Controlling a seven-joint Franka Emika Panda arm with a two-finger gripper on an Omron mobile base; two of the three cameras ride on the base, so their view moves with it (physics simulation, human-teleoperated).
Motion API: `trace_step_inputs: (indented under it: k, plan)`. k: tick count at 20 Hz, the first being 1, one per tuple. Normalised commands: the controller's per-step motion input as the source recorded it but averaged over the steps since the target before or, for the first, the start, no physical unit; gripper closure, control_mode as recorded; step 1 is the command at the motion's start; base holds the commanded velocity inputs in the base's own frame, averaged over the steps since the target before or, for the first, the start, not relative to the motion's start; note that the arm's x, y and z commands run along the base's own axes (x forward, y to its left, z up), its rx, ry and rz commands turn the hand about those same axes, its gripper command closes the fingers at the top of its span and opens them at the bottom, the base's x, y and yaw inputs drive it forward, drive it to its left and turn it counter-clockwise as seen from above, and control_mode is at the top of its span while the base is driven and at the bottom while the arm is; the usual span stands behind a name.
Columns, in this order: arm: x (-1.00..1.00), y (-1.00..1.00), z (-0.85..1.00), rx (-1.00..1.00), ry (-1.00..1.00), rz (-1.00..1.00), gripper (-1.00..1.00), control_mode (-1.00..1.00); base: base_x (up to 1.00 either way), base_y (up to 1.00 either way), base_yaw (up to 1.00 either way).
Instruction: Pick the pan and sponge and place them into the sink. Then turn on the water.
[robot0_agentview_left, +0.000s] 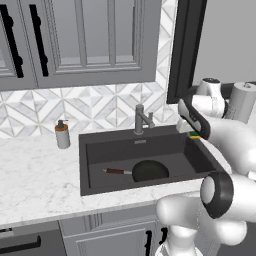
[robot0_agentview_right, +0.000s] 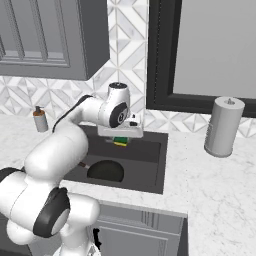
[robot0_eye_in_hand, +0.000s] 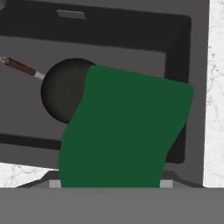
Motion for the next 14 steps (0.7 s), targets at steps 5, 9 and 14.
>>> trace_step_inputs:
  k: [5,9,14]
  plan:
    - [0.46,-0.53,-0.76,0.00,0.02,0.00,1.00,-1.00,0.00,0.00,0.00]
    - [0.12,-0.12,-0.69,0.00,0.00,0.00,1.00,-1.00,0.00,0.00,0.00]
    - [0.01,0.07,-0.61,0.00,0.01,0.00,1.00,-1.00,0.00,0.00,0.00]
